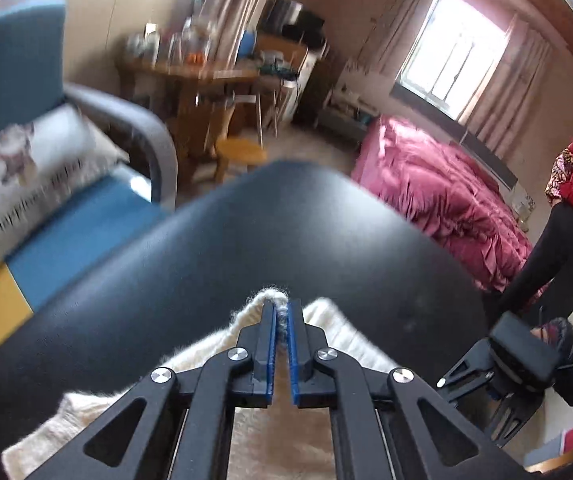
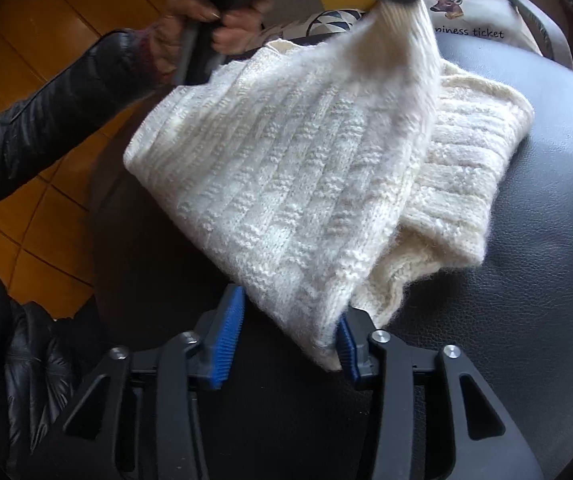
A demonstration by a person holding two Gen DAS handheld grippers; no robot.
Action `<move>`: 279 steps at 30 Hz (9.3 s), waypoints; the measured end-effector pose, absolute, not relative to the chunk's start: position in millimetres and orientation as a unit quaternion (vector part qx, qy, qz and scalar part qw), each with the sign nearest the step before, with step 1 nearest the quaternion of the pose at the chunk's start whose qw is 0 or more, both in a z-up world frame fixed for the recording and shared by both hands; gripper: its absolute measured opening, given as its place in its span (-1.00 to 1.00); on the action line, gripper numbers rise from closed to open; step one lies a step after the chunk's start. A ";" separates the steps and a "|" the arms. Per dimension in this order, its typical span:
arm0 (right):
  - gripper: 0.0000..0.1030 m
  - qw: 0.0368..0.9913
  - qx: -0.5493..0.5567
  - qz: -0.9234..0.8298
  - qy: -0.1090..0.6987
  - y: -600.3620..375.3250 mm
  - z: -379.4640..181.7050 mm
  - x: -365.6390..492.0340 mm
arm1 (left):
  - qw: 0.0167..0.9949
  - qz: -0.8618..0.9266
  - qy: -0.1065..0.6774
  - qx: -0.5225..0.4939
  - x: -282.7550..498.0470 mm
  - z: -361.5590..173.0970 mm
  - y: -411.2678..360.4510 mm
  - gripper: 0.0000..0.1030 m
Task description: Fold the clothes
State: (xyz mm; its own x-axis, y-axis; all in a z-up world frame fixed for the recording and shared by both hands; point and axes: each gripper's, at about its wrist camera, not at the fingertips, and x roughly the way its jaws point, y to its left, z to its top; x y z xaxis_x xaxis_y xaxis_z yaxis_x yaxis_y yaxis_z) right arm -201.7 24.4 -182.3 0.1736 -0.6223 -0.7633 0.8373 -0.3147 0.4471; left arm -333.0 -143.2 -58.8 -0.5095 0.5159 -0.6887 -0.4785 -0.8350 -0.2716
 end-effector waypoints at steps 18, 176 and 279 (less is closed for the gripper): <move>-0.49 0.571 0.520 -0.635 0.023 48.6 -189.7 -214.7 | 0.156 0.864 -0.023 -0.478 -366.1 -121.8 -123.3 -0.59; -0.21 0.492 0.469 -0.725 0.113 -54.6 -125.2 -183.3 | 0.087 0.881 0.004 -0.464 -243.4 -139.8 -242.1 -0.75; -0.26 0.489 0.508 -0.690 0.163 -120.0 -127.8 -126.5 | 0.169 0.859 -0.192 -0.443 -35.2 -140.5 -290.1 -0.71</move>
